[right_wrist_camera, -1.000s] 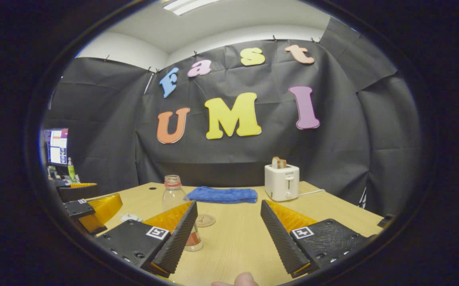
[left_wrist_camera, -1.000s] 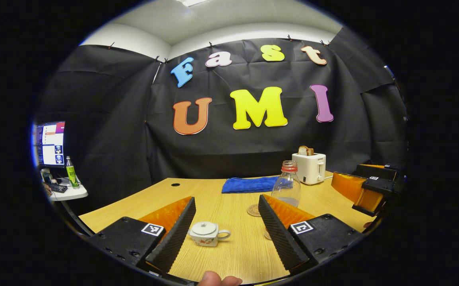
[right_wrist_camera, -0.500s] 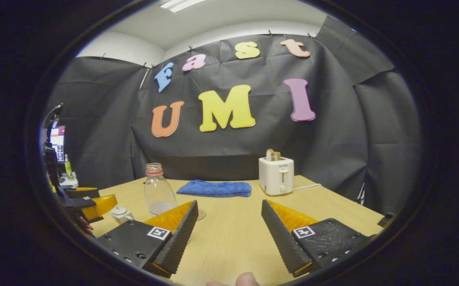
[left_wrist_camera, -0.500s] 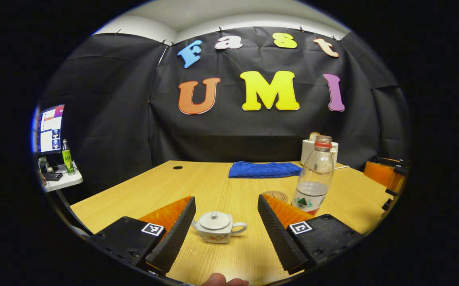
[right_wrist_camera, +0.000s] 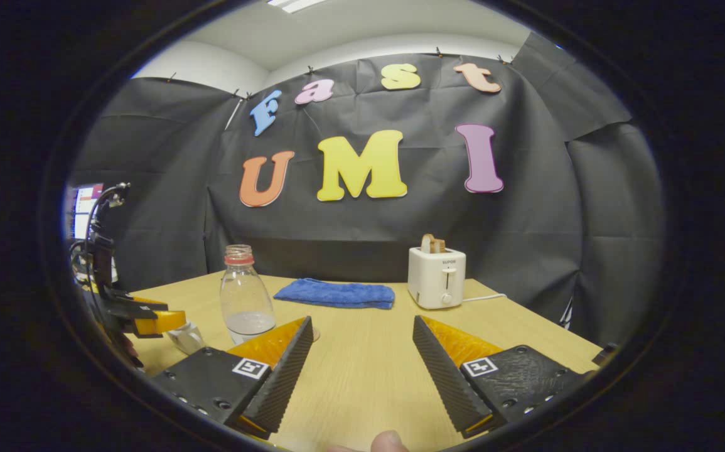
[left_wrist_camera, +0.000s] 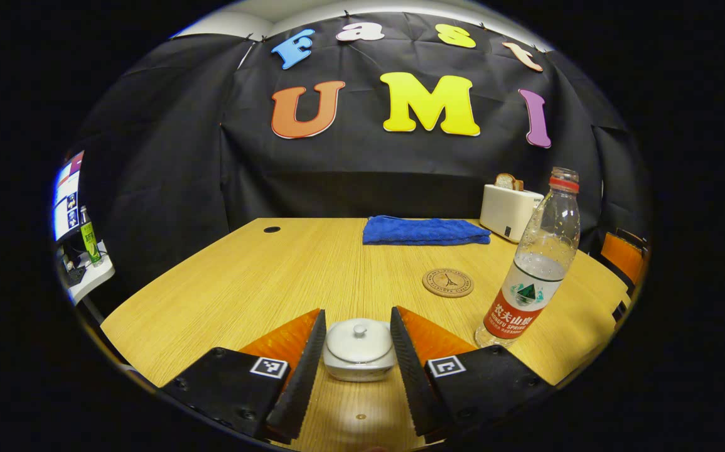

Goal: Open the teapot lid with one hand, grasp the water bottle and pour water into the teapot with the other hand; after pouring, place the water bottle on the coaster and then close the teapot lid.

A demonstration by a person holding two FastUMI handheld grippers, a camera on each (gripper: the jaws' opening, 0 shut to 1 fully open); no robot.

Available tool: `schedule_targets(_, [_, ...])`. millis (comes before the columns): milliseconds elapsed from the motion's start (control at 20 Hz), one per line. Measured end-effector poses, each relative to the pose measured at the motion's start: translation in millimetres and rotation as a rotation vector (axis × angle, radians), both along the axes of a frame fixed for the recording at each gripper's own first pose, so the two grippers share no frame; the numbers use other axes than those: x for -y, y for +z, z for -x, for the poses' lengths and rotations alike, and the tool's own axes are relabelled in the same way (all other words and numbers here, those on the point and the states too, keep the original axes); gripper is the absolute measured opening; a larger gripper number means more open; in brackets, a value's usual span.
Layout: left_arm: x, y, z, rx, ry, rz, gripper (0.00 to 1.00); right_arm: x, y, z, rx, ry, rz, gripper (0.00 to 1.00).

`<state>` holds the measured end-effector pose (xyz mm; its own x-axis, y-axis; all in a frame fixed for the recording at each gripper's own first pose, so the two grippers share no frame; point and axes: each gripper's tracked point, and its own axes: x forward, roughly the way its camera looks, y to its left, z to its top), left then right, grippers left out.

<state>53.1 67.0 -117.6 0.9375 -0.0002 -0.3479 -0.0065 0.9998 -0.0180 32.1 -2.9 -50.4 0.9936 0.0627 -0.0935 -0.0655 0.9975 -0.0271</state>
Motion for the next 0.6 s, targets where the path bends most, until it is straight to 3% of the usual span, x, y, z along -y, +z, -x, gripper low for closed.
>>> schedule_targets(200, [-2.8,1.8,-4.4,-0.011,-0.006,-0.029,0.43,1.8,-4.0,-0.2,-0.008,-0.006,-0.001,0.95])
schedule_targets(250, [-2.7,2.5,-4.6,-0.015,-0.007,-0.034,0.33,2.3,-5.2,0.4,-0.009,-0.007,0.0,0.95])
schedule_targets(600, [0.5,3.6,-8.6,-0.009,-0.024,-0.044,0.07,-3.2,-1.6,5.0,0.004,0.028,0.002,0.96])
